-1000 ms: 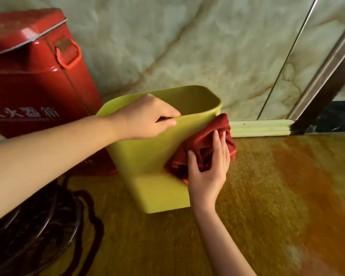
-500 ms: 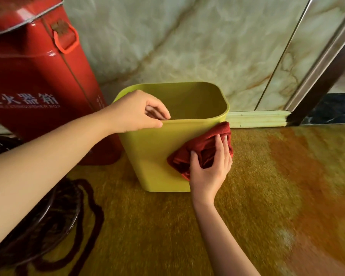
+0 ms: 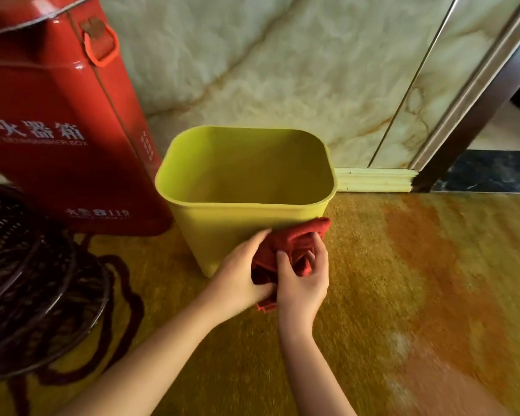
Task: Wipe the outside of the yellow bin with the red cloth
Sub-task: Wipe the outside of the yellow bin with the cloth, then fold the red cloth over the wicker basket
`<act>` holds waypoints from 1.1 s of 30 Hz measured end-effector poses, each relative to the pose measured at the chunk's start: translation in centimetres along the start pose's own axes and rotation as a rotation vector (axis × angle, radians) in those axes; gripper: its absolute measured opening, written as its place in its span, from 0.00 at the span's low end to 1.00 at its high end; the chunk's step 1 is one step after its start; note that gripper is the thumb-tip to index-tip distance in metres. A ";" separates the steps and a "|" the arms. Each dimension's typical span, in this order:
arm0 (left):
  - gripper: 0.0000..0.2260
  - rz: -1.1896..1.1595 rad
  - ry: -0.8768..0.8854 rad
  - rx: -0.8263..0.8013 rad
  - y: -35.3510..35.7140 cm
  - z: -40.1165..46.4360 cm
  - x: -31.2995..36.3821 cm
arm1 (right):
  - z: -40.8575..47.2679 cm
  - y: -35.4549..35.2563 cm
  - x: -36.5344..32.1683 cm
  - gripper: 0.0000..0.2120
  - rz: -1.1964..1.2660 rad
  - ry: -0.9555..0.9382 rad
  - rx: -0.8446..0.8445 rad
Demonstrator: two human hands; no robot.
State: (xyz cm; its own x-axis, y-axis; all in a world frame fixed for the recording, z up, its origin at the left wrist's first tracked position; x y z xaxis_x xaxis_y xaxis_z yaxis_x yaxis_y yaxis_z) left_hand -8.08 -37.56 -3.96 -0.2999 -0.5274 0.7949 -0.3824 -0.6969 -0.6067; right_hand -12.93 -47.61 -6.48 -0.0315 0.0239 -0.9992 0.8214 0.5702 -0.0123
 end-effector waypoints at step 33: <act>0.09 -0.842 -0.401 0.202 -29.1 -13.7 -11.5 | -13.1 18.6 -10.1 0.29 0.143 0.087 -0.895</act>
State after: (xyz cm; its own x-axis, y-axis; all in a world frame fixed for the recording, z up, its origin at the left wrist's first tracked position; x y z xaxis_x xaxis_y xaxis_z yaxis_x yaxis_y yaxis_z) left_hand -5.49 -4.54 4.42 0.3408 0.0843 0.9363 -0.1670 -0.9747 0.1485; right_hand -4.77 -26.49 3.85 -0.0358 0.1843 -0.9822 0.0731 0.9807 0.1813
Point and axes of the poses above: each hand's wrist, its own z-axis towards the middle knuckle, its own y-axis out of the palm, x = y × z, the point moved 4 cm from there along z, towards the middle knuckle, and after that the axes turned 3 degrees about x, right-handed, at the moved point
